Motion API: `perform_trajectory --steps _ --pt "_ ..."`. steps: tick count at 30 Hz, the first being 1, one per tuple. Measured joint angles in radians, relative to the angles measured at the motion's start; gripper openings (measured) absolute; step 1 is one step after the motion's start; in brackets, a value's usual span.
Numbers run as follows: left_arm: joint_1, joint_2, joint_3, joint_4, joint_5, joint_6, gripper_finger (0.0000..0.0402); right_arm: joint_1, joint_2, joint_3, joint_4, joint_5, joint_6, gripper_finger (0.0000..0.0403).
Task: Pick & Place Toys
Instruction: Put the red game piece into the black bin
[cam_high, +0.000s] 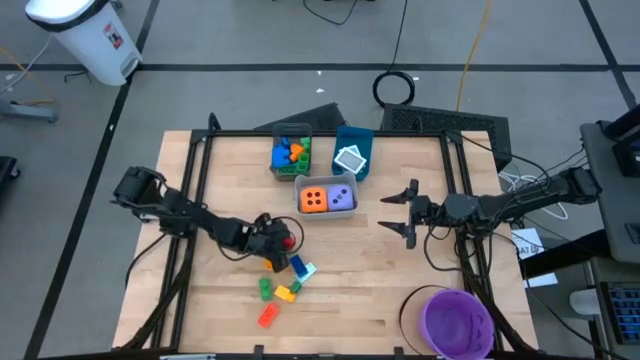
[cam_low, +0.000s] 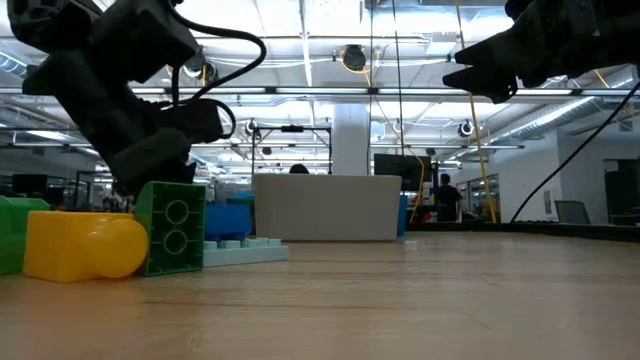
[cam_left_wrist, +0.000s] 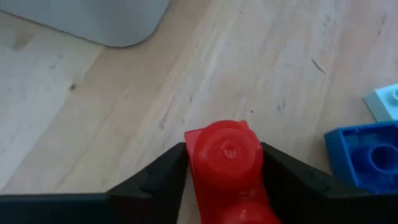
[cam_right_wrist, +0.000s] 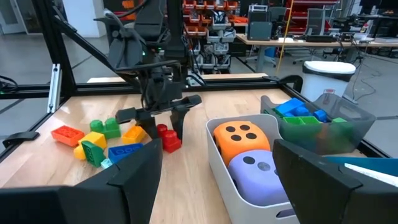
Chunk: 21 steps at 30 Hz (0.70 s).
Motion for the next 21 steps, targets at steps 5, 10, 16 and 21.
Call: perform_trajectory --steps 5,10,16,21 --pt "0.01 -0.022 -0.002 0.008 0.01 0.038 0.0139 0.0 0.0 0.0 0.001 0.0 0.0 0.0279" --pt "0.022 -0.131 -0.002 0.074 -0.006 0.153 0.014 0.0 0.0 0.0 0.001 0.0 0.0 0.0279" --pt "0.076 -0.302 0.045 0.079 -0.139 0.352 0.0139 0.0 0.002 0.0 -0.001 0.0 0.0 0.0279" --pt "0.228 -0.386 0.078 0.108 -0.36 0.405 0.014 0.0 0.007 0.0 0.002 0.0 0.0 0.0279"
